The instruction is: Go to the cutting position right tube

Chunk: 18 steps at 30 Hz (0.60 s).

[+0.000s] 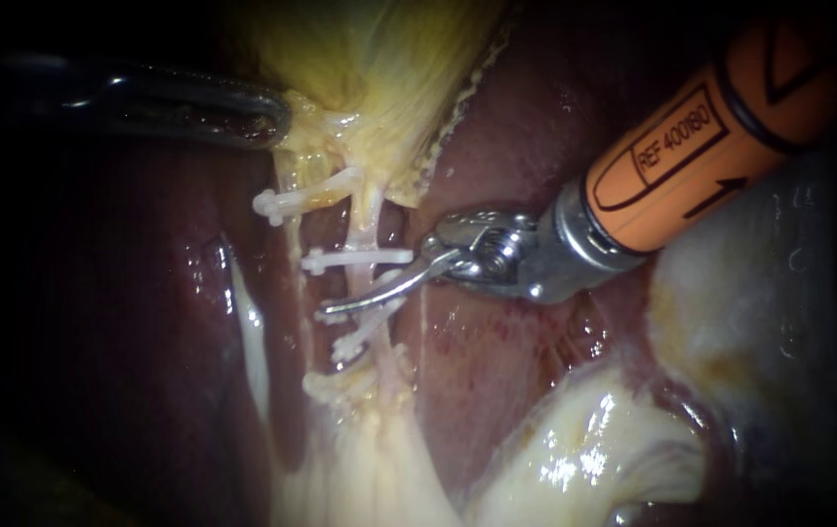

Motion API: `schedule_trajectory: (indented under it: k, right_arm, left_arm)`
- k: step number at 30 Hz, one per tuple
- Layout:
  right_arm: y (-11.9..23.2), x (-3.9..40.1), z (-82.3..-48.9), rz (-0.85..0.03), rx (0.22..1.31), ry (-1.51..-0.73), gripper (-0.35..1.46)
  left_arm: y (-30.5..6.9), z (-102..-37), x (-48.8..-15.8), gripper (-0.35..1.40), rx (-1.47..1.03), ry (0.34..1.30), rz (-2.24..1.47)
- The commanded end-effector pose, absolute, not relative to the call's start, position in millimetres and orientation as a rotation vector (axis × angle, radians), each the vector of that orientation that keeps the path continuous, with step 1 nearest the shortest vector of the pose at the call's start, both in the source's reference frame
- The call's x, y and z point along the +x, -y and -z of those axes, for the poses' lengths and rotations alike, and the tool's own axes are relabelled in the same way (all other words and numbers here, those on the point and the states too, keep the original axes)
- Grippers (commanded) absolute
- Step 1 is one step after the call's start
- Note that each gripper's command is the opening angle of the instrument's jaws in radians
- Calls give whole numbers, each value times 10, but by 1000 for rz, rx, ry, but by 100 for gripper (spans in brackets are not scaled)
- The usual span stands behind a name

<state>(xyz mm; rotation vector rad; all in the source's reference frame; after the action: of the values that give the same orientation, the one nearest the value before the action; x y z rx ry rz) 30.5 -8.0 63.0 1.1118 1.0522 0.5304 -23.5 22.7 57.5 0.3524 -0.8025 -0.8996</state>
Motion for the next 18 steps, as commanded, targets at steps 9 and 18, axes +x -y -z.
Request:
schedule_trajectory:
  k: [9,18]
  right_arm:
    - [72,280,-619,-524,1126,-1052,143]
    - [68,273,-617,-522,1131,-1052,142]
  left_arm:
    - [-227,-575,-235,-35,352,802,900]
    - [-227,-575,-234,-35,352,802,900]
